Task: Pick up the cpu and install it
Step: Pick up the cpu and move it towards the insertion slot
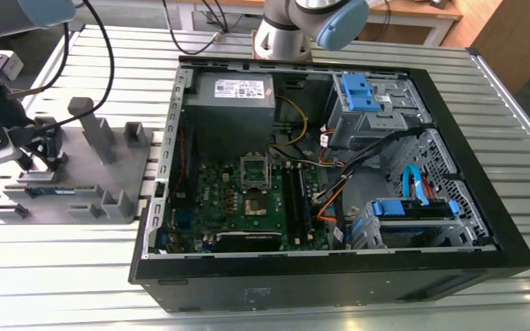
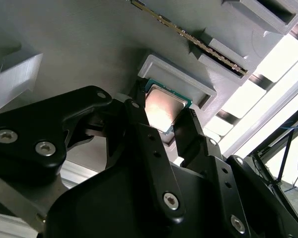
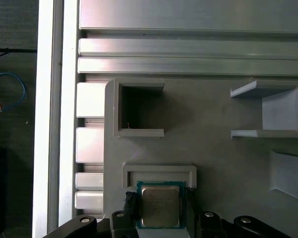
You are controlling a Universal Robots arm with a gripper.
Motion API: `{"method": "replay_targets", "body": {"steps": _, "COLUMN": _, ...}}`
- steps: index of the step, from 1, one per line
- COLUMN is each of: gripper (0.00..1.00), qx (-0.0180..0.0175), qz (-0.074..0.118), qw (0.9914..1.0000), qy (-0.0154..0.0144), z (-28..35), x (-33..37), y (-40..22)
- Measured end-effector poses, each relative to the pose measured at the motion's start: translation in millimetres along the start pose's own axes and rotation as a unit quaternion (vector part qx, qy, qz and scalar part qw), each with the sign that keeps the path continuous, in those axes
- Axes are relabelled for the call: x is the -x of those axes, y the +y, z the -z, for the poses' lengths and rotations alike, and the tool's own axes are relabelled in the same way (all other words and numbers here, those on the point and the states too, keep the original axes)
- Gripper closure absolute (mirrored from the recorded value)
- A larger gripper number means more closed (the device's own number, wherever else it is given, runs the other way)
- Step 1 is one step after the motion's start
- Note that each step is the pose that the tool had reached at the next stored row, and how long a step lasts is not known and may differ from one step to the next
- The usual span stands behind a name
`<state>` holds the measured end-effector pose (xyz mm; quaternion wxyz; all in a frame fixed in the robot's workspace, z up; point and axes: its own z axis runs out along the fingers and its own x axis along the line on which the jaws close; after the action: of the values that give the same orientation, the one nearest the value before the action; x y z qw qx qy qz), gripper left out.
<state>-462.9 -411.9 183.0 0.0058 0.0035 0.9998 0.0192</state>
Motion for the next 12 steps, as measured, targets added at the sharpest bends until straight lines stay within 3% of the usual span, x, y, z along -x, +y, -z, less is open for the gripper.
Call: {"method": "replay_targets", "body": {"steps": 12, "gripper": 0.53, "qx": 0.0001, "qz": 0.0, "qw": 1.0, "qy": -0.0001, "z": 1.8, "x": 0.1, "y": 0.1}}
